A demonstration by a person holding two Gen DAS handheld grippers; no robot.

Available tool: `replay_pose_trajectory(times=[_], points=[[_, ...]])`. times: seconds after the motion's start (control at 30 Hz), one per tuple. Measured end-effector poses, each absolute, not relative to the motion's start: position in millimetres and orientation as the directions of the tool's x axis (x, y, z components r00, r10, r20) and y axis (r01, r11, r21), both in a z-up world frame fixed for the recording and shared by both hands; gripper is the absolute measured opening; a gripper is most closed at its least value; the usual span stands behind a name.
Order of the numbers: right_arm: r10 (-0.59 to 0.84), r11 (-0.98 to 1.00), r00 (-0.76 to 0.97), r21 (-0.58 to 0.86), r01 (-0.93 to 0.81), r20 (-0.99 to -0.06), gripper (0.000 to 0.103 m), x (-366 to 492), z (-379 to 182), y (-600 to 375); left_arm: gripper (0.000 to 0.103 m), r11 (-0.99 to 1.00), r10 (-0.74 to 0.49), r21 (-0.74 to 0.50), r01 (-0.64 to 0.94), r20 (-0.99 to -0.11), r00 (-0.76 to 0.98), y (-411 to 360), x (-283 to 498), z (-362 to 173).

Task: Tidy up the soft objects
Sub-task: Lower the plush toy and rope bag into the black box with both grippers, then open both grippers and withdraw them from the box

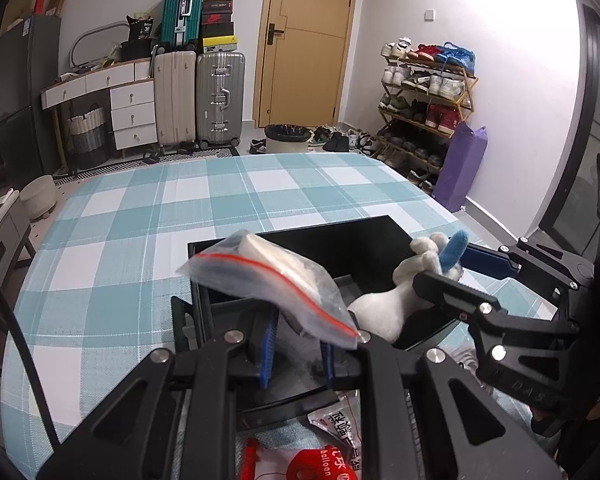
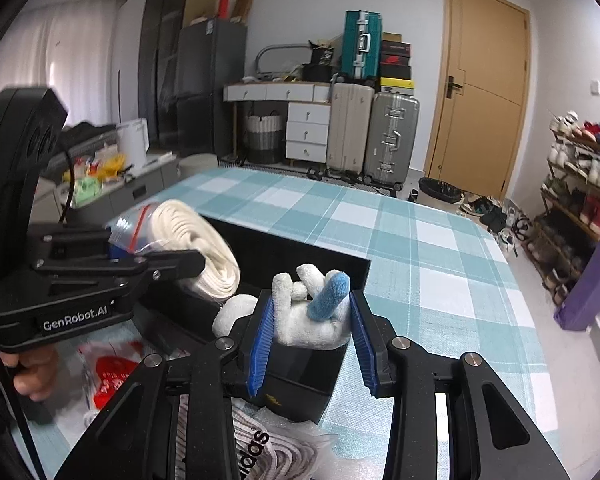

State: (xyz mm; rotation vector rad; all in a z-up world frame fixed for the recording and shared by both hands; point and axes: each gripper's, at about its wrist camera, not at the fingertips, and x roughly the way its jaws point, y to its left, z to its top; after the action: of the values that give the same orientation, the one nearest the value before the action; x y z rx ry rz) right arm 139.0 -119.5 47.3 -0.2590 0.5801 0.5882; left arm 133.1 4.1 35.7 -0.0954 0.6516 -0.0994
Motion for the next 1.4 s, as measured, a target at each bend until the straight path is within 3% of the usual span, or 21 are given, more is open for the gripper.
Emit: replay_pose_trajectory(times=[0.37, 0.47, 0.6, 0.67, 0.73, 0.87, 0.9, 0.93, 1.0, 1.17, 1.23, 1.4], points=[[0.461, 0.781, 0.642, -0.063, -0.621, -0.613, 0.038, 146.5, 39.7, -113.8, 0.019, 0.991, -0.125, -0.118, 0.065, -0.635, 0.762, 3.1, 138.3, 29.4], [0.488, 0.770, 0.621, -0.033, -0.638, -0.613, 0.044, 146.1, 42.2, -114.9, 0.026, 0.991, -0.126, -0.120, 0.063, -0.642, 0.757, 4.3, 136.4, 31.7], [0.488, 0.784, 0.634, -0.016, -0.620, -0.600, 0.052, 140.5, 47.4, -122.9, 0.051, 0.992, -0.119, -0.107, 0.066, -0.623, 0.773, 3.5, 124.8, 39.3], [0.488, 0.792, 0.635, -0.002, -0.610, -0.599, 0.058, 136.5, 50.6, -129.3, 0.051, 0.993, -0.113, -0.096, 0.068, -0.617, 0.779, 2.9, 118.7, 43.3], [0.488, 0.797, 0.634, 0.009, -0.604, -0.601, 0.079, 133.0, 53.0, -135.4, 0.053, 0.995, -0.098, -0.076, 0.065, -0.621, 0.778, 1.9, 113.9, 44.6], [0.499, 0.806, 0.626, 0.055, -0.589, -0.599, 0.088, 123.7, 54.7, -149.8, 0.057, 0.997, -0.078, -0.060, 0.052, -0.619, 0.781, 4.9, 102.1, 43.7], [0.505, 0.806, 0.623, 0.067, -0.588, -0.597, 0.093, 121.5, 53.9, -153.2, 0.064, 0.997, -0.074, -0.059, 0.047, -0.620, 0.781, 5.7, 99.3, 43.0], [0.509, 0.805, 0.620, 0.076, -0.588, -0.596, 0.098, 119.4, 53.1, -155.3, 0.078, 0.998, -0.066, -0.058, 0.038, -0.620, 0.782, 6.9, 96.4, 42.1], [0.515, 0.805, 0.617, 0.089, -0.587, -0.595, 0.100, 115.1, 50.7, -160.1, 0.086, 0.998, -0.058, -0.066, 0.022, -0.603, 0.796, 9.8, 88.0, 41.4], [0.504, 0.813, 0.618, 0.089, -0.576, -0.604, 0.102, 105.3, 46.7, -169.6, 0.090, 0.998, -0.048, -0.060, 0.016, -0.598, 0.800, 11.9, 73.8, 37.6], [0.501, 0.812, 0.610, 0.090, -0.576, -0.614, 0.102, 103.9, 44.7, -172.8, 0.103, 0.998, -0.044, -0.063, 0.009, -0.594, 0.803, 13.4, 69.1, 36.4], [0.485, 0.813, 0.602, 0.072, -0.578, -0.635, 0.102, 97.6, 40.0, -180.6, 0.103, 0.999, -0.029, -0.051, -0.001, -0.592, 0.806, 16.5, 61.2, 31.1]])
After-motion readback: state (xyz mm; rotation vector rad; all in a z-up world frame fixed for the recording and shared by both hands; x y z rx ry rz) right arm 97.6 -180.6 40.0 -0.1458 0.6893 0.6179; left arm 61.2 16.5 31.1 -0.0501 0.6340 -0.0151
